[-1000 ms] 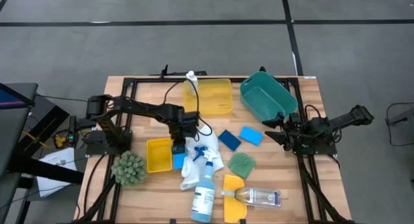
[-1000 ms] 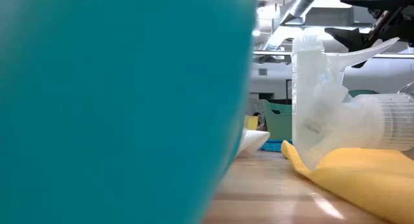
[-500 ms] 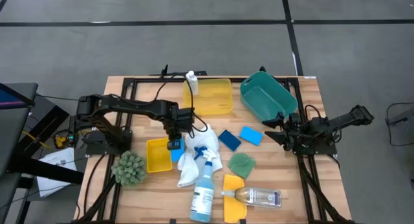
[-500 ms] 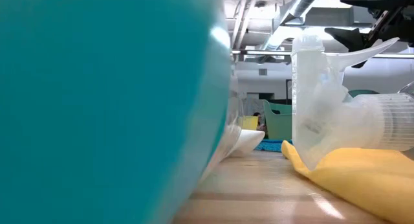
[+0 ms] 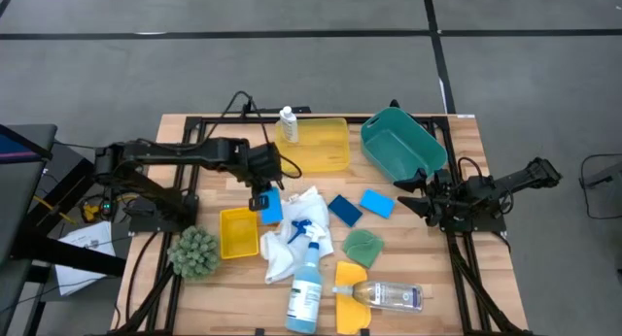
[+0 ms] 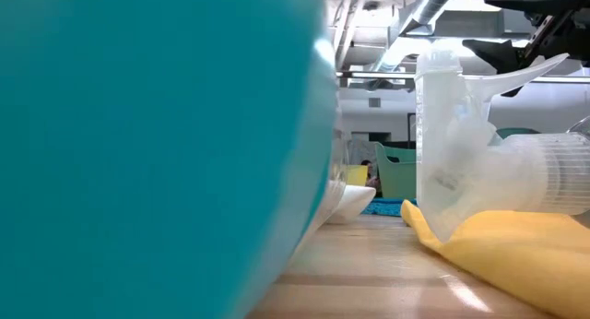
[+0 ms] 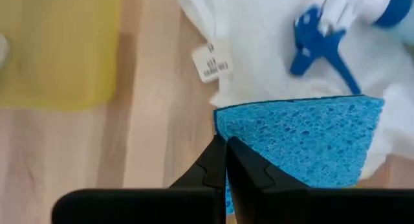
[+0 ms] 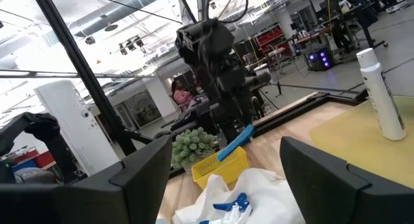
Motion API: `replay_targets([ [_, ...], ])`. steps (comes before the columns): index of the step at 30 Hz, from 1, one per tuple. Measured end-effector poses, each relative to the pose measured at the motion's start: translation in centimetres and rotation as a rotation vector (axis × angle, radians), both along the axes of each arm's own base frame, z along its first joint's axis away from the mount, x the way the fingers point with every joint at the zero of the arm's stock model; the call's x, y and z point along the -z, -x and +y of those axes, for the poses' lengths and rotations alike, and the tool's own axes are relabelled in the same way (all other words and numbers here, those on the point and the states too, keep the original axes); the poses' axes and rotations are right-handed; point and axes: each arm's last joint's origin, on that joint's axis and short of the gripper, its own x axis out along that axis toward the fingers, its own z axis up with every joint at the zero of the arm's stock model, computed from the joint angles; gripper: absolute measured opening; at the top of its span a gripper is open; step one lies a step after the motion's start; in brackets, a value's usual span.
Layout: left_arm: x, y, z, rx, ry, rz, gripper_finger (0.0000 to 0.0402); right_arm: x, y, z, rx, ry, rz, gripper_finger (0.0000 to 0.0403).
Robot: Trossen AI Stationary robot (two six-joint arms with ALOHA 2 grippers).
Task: Pick & Place Kitchen Items
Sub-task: Put the blue sponge into the bottom yellow bin
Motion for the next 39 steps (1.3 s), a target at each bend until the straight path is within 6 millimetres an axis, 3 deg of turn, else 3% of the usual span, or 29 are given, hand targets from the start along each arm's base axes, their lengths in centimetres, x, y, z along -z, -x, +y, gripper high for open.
replay_targets([
  [12,-0.7,0.3,-0.1,0.019,-0.013,-0.034,0.0,0.1,0.0,0.0,0.0,0.002,0.005,0.0278],
  [25,-0.1,1.9,-0.4,-0.011,0.121,0.123,0.0,0.1,0.0,0.0,0.0,0.002,0.006,0.0278],
  [39,0.1,2.6,-2.5,-0.009,0.227,0.225,0.0,0.2,0.0,0.0,-0.002,0.003,0.02,0.0278],
])
